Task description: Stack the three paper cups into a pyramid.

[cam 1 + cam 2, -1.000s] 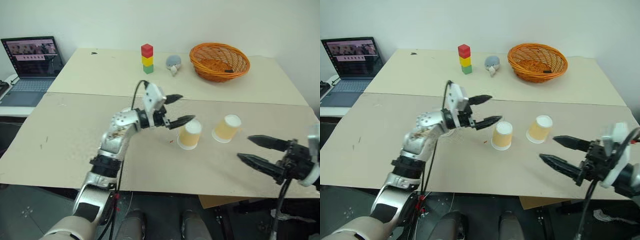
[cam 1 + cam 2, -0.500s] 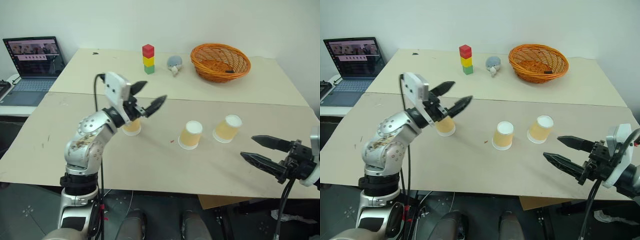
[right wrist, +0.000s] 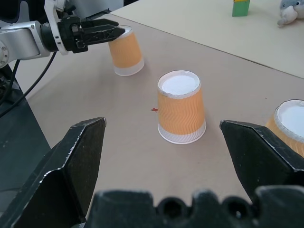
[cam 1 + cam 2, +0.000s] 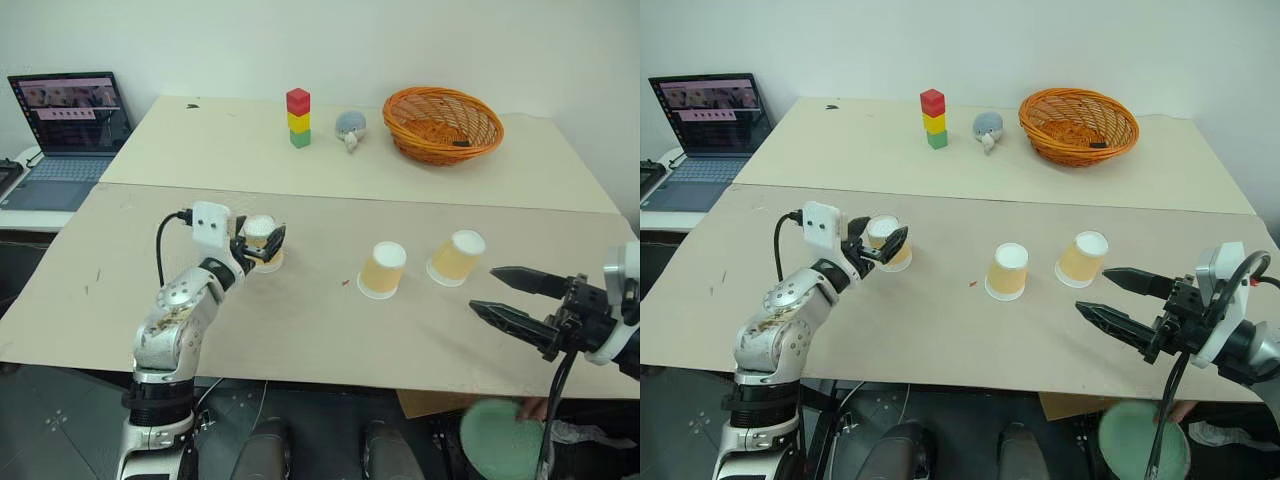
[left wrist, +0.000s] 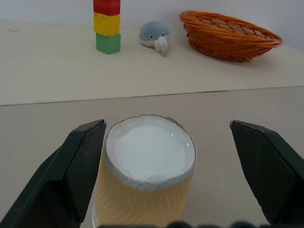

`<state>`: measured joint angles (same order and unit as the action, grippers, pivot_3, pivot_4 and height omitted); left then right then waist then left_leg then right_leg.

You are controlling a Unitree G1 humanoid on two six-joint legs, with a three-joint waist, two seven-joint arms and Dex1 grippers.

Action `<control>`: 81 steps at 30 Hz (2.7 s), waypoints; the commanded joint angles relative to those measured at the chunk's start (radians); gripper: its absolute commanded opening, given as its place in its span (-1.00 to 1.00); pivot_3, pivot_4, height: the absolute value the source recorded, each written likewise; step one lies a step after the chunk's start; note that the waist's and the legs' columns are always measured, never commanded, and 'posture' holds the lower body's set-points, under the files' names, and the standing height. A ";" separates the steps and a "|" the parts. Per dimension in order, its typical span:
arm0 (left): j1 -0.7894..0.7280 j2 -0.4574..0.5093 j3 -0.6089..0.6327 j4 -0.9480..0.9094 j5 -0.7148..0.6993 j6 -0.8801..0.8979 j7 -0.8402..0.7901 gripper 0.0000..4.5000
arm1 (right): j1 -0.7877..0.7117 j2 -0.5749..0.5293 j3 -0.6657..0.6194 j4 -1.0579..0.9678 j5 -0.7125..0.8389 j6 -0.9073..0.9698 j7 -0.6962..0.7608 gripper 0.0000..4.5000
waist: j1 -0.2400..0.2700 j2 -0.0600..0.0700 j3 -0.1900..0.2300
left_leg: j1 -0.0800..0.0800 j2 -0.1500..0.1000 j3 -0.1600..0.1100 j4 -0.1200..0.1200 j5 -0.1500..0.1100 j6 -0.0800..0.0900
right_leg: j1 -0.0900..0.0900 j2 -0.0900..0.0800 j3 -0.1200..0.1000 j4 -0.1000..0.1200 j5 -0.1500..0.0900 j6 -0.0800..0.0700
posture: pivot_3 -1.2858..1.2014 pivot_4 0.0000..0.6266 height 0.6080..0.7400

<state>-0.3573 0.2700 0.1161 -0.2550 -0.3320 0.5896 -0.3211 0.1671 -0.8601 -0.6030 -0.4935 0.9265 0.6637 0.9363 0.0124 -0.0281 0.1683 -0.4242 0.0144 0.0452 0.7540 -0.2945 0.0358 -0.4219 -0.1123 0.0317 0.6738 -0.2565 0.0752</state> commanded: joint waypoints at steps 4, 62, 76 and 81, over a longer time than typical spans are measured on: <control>-0.009 0.011 -0.007 0.036 0.033 -0.097 -0.013 0.98 | 0.022 -0.002 -0.059 -0.037 0.023 -0.006 -0.007 1.00 | 0.000 0.000 0.000 | 0.000 0.000 0.000 0.000 0.000 0.000 | 0.000 0.000 0.000 0.000 0.000 0.000 | 0.03 -0.52 0.10; -0.229 0.215 -0.252 0.293 -0.073 -0.168 -0.733 0.32 | 0.026 -0.010 -0.096 -0.041 0.019 -0.013 -0.022 1.00 | -0.001 0.000 0.000 | -0.001 0.000 0.001 -0.001 0.001 0.001 | -0.001 0.000 0.000 -0.001 0.000 0.000 | 0.03 -0.52 0.10; -0.300 0.106 -0.280 0.459 0.009 -0.309 -0.739 0.32 | 0.063 0.005 -0.125 -0.071 0.032 -0.009 -0.043 1.00 | -0.001 0.000 0.000 | -0.001 0.000 0.001 -0.001 0.001 0.002 | -0.001 0.000 0.000 -0.002 0.000 0.000 | 0.03 -0.52 0.10; -0.312 0.075 -0.285 0.510 0.035 -0.348 -0.736 0.32 | 0.080 0.005 -0.139 -0.079 0.040 -0.010 -0.051 1.00 | -0.001 0.000 0.000 | -0.001 0.000 0.001 -0.001 0.001 0.002 | -0.001 0.000 0.000 -0.002 0.000 0.000 | 0.03 -0.52 0.10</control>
<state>-0.6403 0.3570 -0.1733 0.2546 -0.3089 0.2786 -1.0591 0.2482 -0.8562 -0.6903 -0.5468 0.9492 0.6639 0.8898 0.0116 -0.0279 0.1684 -0.4252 0.0143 0.0458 0.7531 -0.2936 0.0374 -0.4224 -0.1121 0.0314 0.6723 -0.2562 0.0757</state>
